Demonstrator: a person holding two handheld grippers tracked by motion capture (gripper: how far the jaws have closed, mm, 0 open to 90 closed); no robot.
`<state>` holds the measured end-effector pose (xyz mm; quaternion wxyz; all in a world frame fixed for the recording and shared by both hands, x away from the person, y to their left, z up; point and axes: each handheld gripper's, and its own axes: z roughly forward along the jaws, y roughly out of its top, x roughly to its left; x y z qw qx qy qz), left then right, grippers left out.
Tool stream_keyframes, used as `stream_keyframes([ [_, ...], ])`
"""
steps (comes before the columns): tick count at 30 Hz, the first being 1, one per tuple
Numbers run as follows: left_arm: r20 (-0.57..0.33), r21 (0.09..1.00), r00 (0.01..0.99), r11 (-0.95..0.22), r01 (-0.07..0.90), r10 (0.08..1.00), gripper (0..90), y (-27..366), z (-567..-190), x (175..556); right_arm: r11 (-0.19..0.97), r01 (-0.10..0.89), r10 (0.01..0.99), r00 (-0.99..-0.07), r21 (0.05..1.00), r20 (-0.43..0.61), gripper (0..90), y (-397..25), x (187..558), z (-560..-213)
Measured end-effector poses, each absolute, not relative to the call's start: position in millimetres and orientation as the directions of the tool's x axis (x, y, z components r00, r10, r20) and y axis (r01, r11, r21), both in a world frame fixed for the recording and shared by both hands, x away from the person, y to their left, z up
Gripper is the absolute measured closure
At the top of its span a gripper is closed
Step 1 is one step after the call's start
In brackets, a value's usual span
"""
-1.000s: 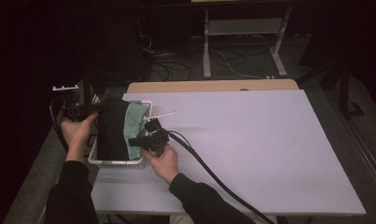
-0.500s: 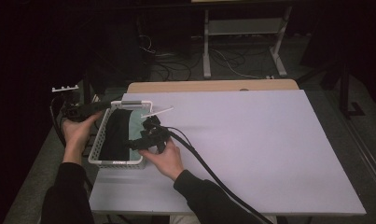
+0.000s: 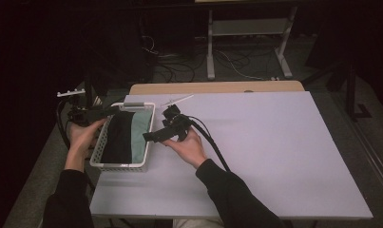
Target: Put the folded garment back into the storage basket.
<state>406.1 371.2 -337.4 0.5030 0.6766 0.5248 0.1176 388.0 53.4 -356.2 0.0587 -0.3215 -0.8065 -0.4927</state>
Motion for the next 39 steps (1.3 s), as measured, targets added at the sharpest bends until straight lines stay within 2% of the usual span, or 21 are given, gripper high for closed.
stream_keyframes([
  [24,-0.251,0.866,0.505,-0.042,0.498,0.826,0.0,345,-334,384,0.343,0.507,0.460,-0.825,0.791,0.330,0.0,-26,406,-342],
  [39,-0.247,0.884,0.516,-0.027,0.466,0.821,0.0,337,-341,370,0.343,0.498,0.477,-0.823,0.797,0.308,0.0,-65,409,-334],
])
